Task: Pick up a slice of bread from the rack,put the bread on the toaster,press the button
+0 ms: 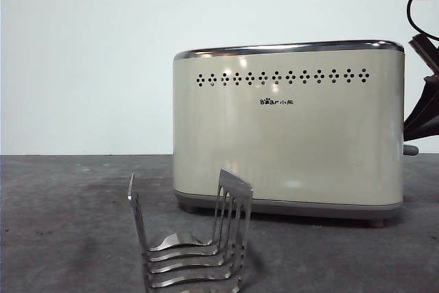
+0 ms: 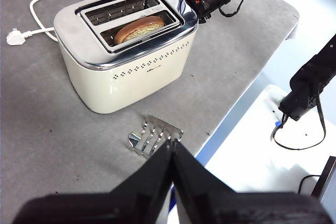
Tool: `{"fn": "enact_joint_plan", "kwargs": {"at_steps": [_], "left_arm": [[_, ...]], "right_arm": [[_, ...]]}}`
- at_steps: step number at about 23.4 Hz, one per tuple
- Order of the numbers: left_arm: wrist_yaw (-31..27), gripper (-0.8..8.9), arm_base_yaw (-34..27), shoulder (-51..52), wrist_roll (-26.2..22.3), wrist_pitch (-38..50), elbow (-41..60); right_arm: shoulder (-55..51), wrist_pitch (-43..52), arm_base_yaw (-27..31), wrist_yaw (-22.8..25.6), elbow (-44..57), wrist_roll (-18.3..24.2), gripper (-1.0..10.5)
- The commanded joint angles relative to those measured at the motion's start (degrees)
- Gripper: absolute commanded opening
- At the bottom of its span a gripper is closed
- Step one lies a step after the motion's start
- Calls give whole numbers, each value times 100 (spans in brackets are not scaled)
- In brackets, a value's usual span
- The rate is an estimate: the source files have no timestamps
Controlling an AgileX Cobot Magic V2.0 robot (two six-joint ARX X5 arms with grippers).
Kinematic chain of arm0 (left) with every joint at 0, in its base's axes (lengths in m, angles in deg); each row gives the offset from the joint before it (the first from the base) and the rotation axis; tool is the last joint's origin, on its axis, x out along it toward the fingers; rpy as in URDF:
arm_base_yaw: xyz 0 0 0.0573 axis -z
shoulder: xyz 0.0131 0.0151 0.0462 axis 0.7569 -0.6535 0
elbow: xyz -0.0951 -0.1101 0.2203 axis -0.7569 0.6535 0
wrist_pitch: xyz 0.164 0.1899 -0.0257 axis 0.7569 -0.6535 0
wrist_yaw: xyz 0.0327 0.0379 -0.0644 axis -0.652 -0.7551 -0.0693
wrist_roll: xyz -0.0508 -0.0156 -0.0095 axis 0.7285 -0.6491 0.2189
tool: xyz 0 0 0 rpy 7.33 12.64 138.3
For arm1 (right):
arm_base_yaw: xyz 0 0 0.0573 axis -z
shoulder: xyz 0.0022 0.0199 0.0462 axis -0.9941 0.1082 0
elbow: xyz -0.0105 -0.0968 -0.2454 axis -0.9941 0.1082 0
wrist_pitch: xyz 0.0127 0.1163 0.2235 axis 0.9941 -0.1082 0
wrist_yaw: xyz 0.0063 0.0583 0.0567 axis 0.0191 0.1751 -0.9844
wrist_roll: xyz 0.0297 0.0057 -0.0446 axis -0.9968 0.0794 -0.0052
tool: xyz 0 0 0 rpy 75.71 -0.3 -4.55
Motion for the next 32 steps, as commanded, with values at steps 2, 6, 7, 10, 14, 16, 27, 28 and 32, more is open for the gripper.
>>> {"fn": "enact_joint_plan", "kwargs": {"at_steps": [2,6,7,10,14,16,27,28,32], "left_arm": [[0,-5,11,20,52,20,35],[0,-5,11,20,37,20,35],[0,-5,11,20,9,20,35],[0,-5,11,20,9,20,35],[2,-4,11,-26,13,22,35],[0,-4,11,-109,11,22,35],[26,-4,-380,-1040,13,24,61],[107,-4,-667,-1029,-92,24,101],[297,-4,-1751,-520,-1497,811,804]], "right_arm": [[-306,-251,-20,407,55,44,-7],[-785,-691,-20,428,-343,72,-7],[-894,-846,-22,428,-501,98,-7],[-1241,-1246,-24,448,-949,125,-7],[-2009,-2347,-26,1200,-1696,511,-6],[-2450,-2721,-26,1744,-2135,608,-2],[-2833,-3215,-22,3174,-4590,669,-1],[-2822,-3254,-24,3176,-4664,669,-1],[-2787,-3462,-24,3176,-4739,669,-1]]}}
